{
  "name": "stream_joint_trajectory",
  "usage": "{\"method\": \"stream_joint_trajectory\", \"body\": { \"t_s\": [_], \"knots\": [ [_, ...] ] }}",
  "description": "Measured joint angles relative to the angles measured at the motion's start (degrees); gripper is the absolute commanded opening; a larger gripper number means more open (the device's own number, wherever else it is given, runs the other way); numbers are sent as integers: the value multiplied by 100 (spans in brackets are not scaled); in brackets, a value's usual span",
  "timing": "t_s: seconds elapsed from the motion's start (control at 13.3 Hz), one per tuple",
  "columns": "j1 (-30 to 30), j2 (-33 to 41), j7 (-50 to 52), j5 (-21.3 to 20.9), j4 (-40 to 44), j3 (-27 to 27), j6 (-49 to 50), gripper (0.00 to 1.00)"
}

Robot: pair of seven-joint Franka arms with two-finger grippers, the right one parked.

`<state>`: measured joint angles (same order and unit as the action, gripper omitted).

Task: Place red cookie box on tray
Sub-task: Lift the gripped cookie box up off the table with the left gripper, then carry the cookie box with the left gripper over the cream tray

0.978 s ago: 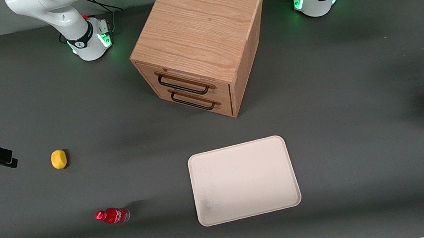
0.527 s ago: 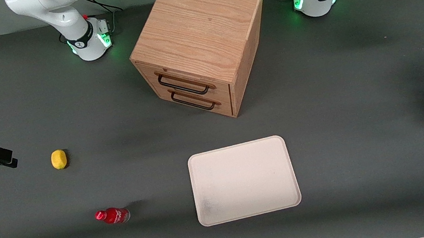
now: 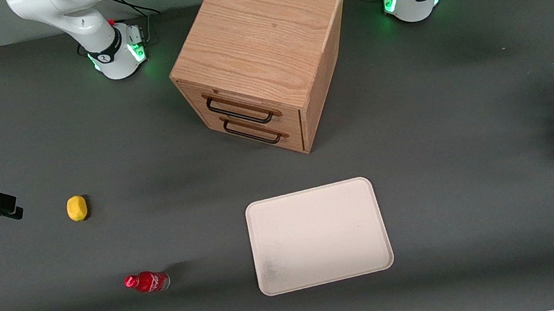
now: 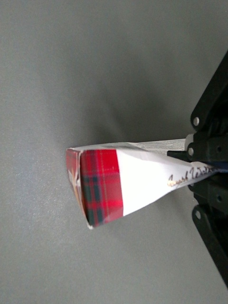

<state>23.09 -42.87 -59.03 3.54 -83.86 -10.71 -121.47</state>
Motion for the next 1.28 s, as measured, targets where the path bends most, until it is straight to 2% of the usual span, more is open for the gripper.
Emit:
{"method": "stream_joint_trajectory", "body": {
  "t_s": [0.15,0.38,0.83,1.05,1.28],
  "knots": [
    [-25,21,123,1,71,12,84,0],
    [-271,305,686,-105,364,54,778,0],
    [-1395,1112,2670,-302,1639,254,3285,0],
    [-1750,1241,4092,-325,2159,853,4035,0],
    [-1923,1250,5765,-339,2440,1889,4135,0]
  ]
}}
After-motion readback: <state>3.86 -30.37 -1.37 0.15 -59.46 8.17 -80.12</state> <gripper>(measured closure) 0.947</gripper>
